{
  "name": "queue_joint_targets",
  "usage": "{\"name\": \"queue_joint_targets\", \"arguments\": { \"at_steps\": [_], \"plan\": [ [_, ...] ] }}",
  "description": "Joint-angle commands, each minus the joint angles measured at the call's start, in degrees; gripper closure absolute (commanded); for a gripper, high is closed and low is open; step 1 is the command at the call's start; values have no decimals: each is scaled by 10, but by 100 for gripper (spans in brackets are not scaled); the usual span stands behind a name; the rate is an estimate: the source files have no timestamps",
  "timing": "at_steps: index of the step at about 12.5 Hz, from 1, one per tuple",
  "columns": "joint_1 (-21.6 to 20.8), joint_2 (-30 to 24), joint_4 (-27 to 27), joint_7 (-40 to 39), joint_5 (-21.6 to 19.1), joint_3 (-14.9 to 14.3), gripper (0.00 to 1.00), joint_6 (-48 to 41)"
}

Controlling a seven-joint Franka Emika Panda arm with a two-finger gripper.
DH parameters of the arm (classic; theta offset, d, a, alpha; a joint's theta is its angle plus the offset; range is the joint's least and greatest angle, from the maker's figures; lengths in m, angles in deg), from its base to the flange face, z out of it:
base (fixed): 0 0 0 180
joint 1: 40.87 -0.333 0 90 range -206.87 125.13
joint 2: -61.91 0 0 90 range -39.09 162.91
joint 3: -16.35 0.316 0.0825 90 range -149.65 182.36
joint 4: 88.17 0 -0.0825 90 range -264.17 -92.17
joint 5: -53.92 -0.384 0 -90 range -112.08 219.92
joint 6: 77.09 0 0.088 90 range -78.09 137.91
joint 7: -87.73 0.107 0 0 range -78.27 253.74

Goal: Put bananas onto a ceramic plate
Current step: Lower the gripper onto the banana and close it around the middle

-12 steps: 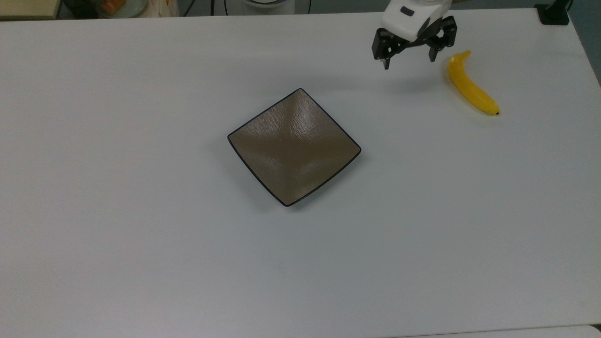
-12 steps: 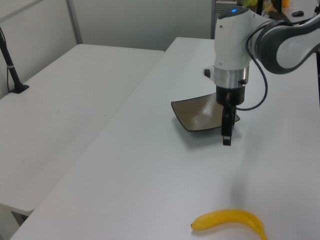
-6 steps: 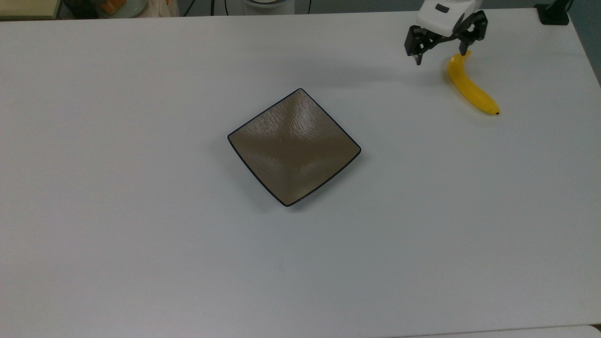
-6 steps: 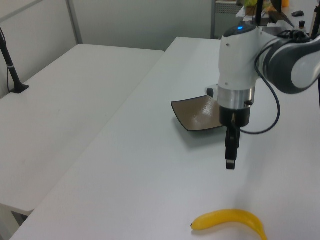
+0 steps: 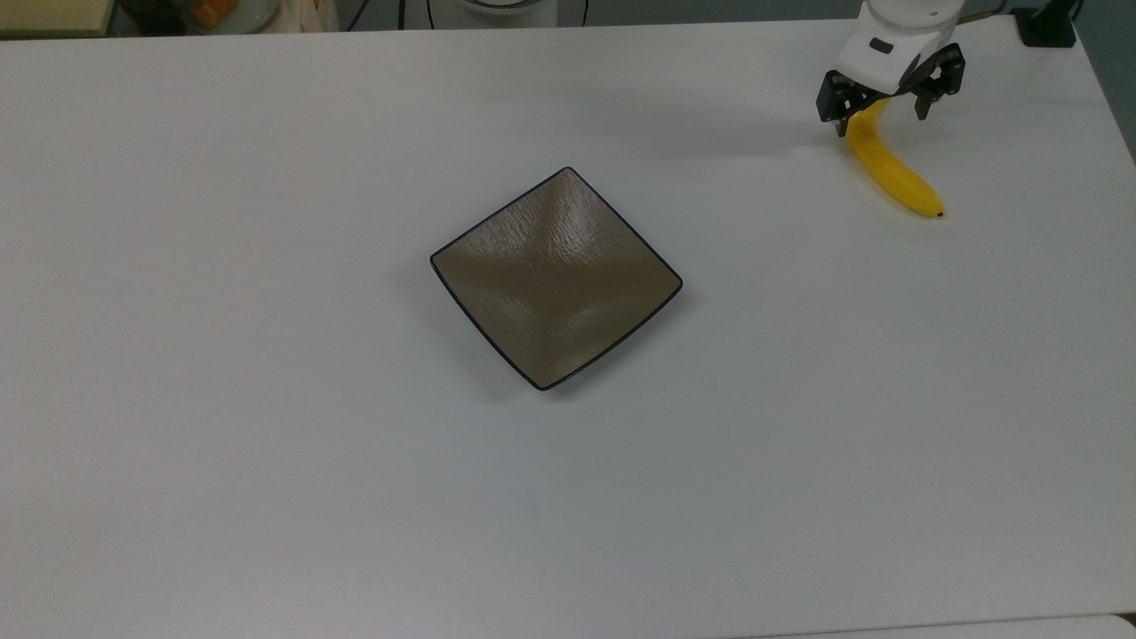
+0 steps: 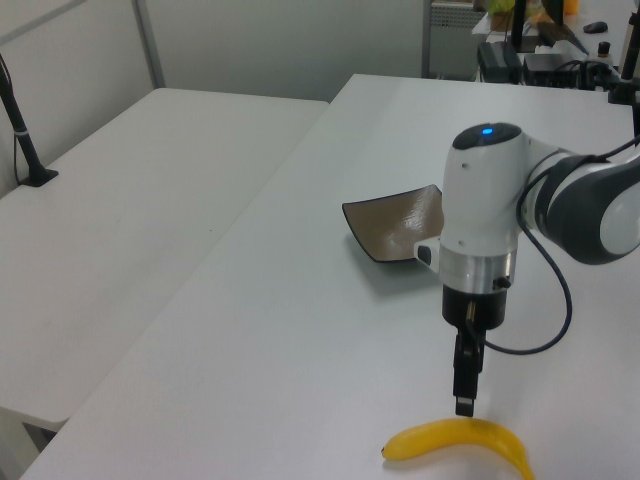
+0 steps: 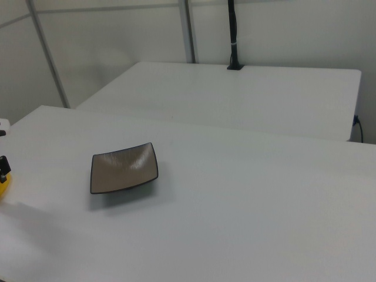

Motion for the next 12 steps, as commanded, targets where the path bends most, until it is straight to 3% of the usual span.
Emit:
{"name": "queue_joint_targets", "arguments": {
  "at_steps": [1,4,6,7,9,10,11,12],
  "plan": [
    [-21,35,12,14,11,-3,0,10],
    [-25,54,11,32,12,-3,0,49],
    [-28,71,11,33,17,-3,6,56],
    [-28,75,11,33,21,-3,21,65],
    [-29,77,11,34,22,-3,66,77],
    [-28,77,11,35,21,-3,83,77],
    [-28,77,12,35,20,-3,95,77],
    [-28,77,12,35,21,-3,97,77]
  ]
}}
